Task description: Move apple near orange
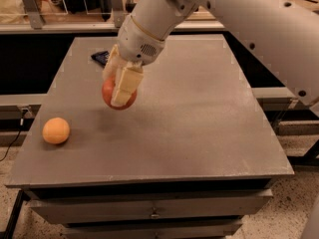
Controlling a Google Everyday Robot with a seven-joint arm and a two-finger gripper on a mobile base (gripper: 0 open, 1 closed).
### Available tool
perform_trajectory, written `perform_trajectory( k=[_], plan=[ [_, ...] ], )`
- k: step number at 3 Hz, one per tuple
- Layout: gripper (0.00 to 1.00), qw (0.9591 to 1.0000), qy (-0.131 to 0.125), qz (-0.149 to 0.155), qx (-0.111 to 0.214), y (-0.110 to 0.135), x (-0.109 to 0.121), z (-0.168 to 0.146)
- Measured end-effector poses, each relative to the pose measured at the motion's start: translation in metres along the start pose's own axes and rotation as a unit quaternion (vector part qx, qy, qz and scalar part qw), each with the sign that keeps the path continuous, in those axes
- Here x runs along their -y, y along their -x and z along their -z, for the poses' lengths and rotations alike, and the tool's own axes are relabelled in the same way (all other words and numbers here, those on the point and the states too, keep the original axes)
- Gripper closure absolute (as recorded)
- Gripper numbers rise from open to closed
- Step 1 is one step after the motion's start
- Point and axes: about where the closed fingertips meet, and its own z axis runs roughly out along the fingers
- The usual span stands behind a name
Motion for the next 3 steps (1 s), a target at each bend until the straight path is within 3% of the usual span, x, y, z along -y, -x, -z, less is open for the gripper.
perform_trajectory(
  k=[1, 2, 3],
  plan=[
    [1.00, 0.9981, 0.033, 0.051, 0.012, 0.036, -0.018, -0.032],
    [1.00, 0.9941, 0.057, 0.092, -0.004, 0.067, -0.028, -0.070],
    [1.00, 0.9938, 0.057, 0.095, -0.006, 0.069, -0.028, -0.072]
  ],
)
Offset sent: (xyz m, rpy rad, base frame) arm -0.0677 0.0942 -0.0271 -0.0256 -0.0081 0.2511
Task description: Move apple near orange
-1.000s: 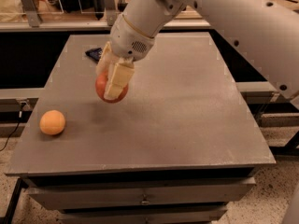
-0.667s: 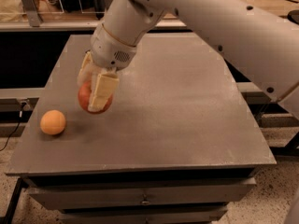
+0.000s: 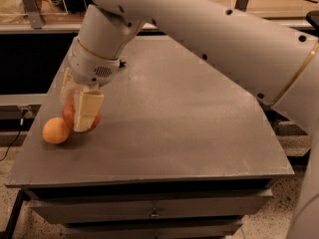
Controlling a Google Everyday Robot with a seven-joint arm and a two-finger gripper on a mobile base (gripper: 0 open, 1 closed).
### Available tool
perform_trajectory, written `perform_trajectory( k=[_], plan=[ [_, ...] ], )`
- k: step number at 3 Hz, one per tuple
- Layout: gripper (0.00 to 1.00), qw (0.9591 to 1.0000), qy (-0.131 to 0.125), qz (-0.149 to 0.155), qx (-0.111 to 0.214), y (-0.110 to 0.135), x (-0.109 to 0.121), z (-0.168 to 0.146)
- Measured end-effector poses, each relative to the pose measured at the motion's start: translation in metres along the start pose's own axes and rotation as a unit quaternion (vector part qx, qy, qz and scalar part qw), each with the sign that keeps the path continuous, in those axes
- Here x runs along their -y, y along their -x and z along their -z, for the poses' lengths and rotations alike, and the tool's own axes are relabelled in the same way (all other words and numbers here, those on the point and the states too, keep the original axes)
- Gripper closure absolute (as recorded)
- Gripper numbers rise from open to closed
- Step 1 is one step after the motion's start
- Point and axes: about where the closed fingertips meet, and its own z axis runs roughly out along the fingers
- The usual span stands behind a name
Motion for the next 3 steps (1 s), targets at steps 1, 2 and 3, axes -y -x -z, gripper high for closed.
perform_trajectory(
  k=[1, 2, 3],
  plan=[
    [1.00, 0.9999, 0.001, -0.001, -0.011, -0.0036, -0.0024, 0.0011],
    [1.00, 0.9999, 0.002, -0.001, -0.013, -0.0042, -0.0029, 0.0012],
    [0.85, 0.9999, 0.014, 0.004, -0.008, -0.0071, -0.0053, -0.0067]
  ],
)
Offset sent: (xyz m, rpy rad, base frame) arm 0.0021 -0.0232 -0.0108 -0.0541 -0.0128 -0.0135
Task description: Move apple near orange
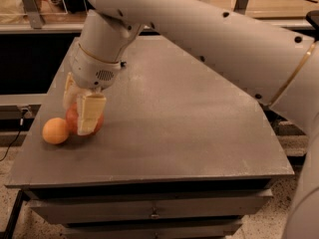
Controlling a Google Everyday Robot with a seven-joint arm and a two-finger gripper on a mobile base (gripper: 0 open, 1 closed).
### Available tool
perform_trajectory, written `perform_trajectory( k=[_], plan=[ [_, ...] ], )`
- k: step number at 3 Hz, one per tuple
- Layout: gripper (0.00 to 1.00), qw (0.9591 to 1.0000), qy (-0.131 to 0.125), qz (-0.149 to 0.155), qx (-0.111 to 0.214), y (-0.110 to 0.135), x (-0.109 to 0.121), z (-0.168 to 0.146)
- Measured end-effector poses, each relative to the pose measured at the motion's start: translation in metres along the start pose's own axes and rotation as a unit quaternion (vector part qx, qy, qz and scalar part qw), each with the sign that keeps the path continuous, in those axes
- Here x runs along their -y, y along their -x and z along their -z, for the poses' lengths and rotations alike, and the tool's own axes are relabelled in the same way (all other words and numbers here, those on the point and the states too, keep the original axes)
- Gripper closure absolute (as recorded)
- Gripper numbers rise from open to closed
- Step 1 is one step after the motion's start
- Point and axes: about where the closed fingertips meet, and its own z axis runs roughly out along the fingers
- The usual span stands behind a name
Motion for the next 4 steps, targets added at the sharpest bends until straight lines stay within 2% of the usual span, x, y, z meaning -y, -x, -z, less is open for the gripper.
perform_trajectory(
  k=[1, 3, 4],
  plan=[
    [0.61, 0.9998, 0.017, 0.009, 0.000, -0.0032, -0.0010, -0.0157],
    [0.15, 0.9998, 0.019, 0.011, 0.000, -0.0017, -0.0012, -0.0183],
    [0.00, 0.9998, 0.019, 0.011, 0.000, -0.0008, -0.0014, -0.0192]
  ],
)
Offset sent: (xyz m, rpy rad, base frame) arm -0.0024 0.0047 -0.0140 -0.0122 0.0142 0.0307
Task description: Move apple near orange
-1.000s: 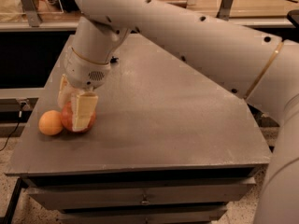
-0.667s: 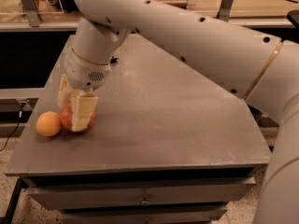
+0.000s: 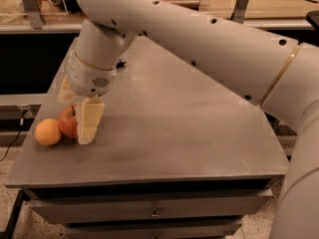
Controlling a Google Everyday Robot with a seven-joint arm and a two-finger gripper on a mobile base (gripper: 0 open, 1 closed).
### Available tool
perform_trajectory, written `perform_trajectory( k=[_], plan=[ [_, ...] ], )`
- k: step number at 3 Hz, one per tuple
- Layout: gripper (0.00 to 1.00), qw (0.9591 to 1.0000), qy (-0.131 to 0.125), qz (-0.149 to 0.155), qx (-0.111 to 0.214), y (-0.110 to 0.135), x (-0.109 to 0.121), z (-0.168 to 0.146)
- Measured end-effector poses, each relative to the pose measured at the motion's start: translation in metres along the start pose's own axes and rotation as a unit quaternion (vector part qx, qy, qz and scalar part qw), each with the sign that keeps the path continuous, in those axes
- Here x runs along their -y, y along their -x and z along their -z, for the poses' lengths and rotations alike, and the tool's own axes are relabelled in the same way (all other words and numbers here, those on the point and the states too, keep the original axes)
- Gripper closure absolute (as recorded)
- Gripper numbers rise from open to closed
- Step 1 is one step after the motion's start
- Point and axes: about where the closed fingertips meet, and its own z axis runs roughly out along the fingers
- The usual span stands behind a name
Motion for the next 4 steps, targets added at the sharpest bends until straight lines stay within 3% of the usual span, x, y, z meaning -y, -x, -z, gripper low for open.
perform_trajectory(
  k=[2, 3, 4],
  plan=[
    [0.00, 0.9996, -0.018, -0.003, 0.024, -0.005, -0.004, 0.007],
    [0.00, 0.9965, -0.046, -0.015, 0.068, -0.016, -0.010, 0.015],
    [0.00, 0.9948, -0.057, -0.023, 0.081, -0.020, -0.014, 0.022]
  ],
)
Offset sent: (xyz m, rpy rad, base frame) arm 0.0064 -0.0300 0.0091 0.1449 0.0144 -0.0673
